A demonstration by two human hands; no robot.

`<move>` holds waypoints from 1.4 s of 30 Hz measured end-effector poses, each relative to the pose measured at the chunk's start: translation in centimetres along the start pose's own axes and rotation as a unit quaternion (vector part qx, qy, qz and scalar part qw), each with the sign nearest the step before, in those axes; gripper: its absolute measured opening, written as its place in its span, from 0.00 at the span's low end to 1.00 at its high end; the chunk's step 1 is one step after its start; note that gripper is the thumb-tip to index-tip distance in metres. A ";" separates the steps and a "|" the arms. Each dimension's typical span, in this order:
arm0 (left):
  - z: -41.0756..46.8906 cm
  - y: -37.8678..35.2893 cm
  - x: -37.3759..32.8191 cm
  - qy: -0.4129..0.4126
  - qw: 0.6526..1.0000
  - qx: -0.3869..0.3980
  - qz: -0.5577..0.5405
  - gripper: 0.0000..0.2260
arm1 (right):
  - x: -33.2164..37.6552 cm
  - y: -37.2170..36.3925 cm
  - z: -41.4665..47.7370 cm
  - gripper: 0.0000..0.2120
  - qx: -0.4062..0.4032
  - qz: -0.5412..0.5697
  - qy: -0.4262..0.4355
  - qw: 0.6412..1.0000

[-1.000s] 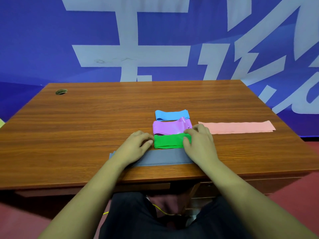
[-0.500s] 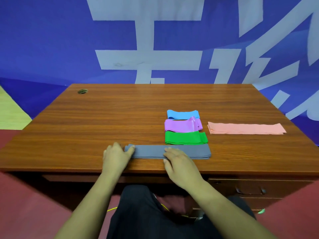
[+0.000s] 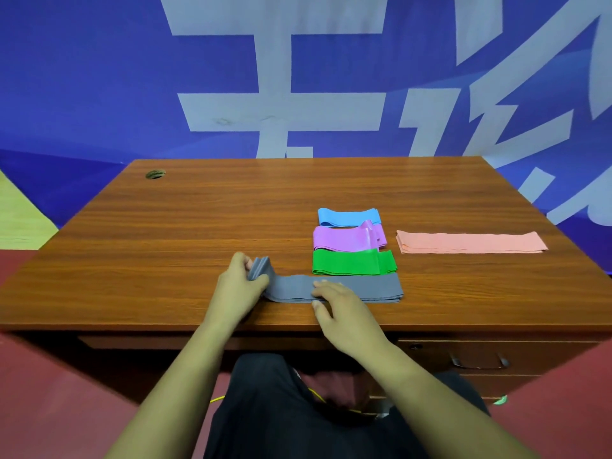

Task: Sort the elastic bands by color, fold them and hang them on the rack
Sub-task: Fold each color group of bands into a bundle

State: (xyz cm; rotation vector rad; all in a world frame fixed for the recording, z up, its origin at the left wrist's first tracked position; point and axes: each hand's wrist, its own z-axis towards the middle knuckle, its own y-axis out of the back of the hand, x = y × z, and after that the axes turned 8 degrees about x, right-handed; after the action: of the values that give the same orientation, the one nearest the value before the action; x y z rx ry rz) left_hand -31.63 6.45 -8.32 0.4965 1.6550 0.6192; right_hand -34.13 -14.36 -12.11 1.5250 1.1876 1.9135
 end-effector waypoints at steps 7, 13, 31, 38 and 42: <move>-0.6 -3.2 -4.4 -0.186 0.982 0.024 -0.036 0.12 | 0.2 3.3 1.4 0.13 -0.038 0.312 -0.120 0.942; 0.0 -6.3 -5.4 -0.192 0.965 0.167 -0.061 0.19 | -0.4 6.2 1.6 0.18 -0.022 0.625 -0.202 0.754; 1.8 -7.0 -2.2 -0.350 0.915 0.147 0.133 0.13 | -7.0 9.0 0.1 0.17 -0.089 0.275 -0.259 0.922; 1.7 -7.9 -2.4 -0.365 0.910 0.143 0.133 0.13 | -7.6 8.6 -0.7 0.10 -0.110 0.147 -0.242 0.953; 1.6 -8.4 -2.4 -0.366 0.906 0.139 0.160 0.12 | -7.3 7.8 -1.2 0.16 -0.139 0.094 -0.224 0.960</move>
State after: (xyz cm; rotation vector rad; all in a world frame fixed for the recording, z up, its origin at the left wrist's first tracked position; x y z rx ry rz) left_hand -29.47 -1.29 -12.11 1.0782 0.9430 0.3548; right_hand -31.56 -24.63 -10.00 1.8275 0.5706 1.6305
